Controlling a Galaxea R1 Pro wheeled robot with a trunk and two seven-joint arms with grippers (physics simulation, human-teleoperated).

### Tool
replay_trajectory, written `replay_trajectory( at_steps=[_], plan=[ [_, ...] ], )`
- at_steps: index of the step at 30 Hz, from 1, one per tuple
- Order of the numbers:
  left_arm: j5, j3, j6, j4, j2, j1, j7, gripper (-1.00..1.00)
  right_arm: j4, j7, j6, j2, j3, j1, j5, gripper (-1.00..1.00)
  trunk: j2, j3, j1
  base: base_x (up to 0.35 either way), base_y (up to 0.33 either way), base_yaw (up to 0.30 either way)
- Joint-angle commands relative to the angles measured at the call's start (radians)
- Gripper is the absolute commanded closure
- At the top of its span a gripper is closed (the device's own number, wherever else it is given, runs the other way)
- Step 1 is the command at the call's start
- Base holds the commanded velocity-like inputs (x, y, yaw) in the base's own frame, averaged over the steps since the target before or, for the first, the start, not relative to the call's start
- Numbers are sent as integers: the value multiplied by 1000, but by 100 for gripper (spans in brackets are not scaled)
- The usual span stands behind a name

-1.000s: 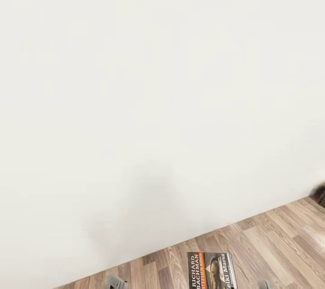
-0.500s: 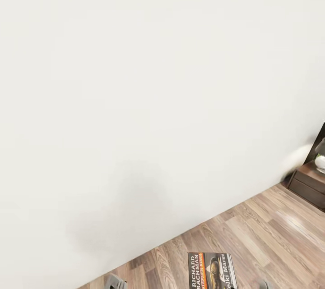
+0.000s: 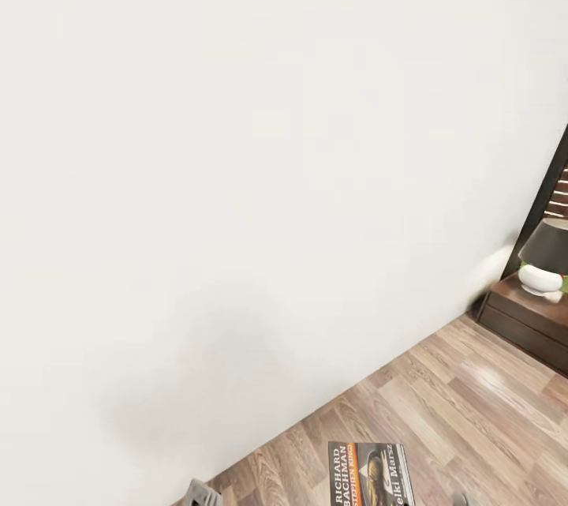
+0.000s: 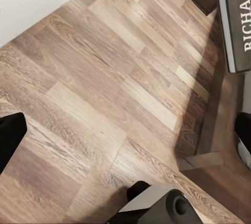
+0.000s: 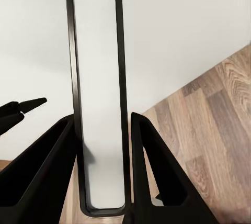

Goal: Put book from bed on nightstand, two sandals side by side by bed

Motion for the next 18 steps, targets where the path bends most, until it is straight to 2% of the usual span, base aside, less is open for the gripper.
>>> replay_trajectory(
  at_steps=[1,10,15,18],
  plan=[
    [-11,8,-6,0,0,-1,-3,-100,3,2,-9,0,4,-1,-7,100,-1,-1,1,327,0,-6],
    [-10,8,-6,0,0,-1,-3,-100,3,2,-9,0,4,-1,-7,100,-1,-1,1,328,0,-19],
    [-10,8,-6,0,0,-1,-3,-100,3,2,-9,0,4,-1,-7,100,-1,-1,1,318,0,-215],
    [-10,8,-6,0,-1,-1,-3,-100,3,2,-9,0,4,-1,-7,100,-1,-1,1,129,0,-272]
  ],
)
